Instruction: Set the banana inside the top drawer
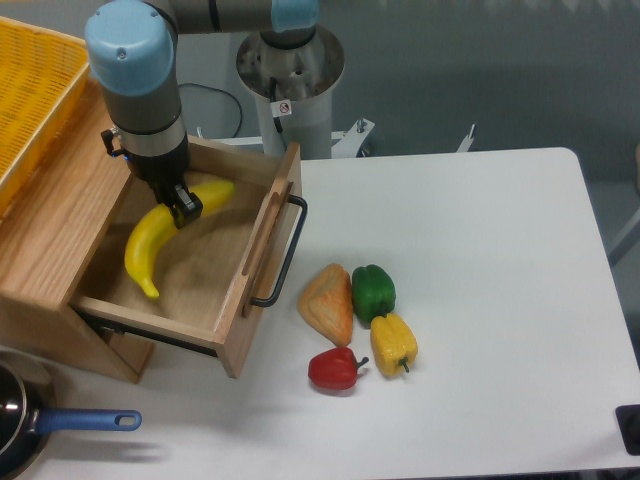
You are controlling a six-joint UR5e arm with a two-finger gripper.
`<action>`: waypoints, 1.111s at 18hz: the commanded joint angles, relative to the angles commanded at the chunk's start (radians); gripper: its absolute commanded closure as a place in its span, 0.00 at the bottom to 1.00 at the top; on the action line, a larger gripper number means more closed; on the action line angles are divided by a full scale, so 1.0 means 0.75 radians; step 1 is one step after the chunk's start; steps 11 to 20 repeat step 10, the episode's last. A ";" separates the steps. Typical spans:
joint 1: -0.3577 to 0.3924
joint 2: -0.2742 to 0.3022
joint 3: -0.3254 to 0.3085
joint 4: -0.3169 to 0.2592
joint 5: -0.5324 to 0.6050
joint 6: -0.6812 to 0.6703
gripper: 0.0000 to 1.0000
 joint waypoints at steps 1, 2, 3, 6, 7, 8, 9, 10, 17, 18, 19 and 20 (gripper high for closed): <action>0.000 0.002 0.000 0.002 0.000 0.002 0.31; 0.000 0.002 0.000 0.002 0.000 0.002 0.27; 0.000 0.002 0.000 0.002 0.000 0.004 0.27; 0.002 0.006 0.008 0.002 0.000 0.010 0.24; 0.002 0.008 0.010 0.002 0.000 0.010 0.22; 0.002 0.010 0.012 0.002 0.000 0.010 0.22; 0.002 0.010 0.014 0.002 0.000 0.010 0.22; 0.004 0.012 0.014 0.004 0.000 0.012 0.17; 0.004 0.012 0.014 0.004 0.000 0.012 0.17; 0.004 0.012 0.014 0.004 0.000 0.012 0.17; 0.004 0.012 0.014 0.004 0.000 0.012 0.17; 0.004 0.012 0.014 0.004 0.000 0.012 0.17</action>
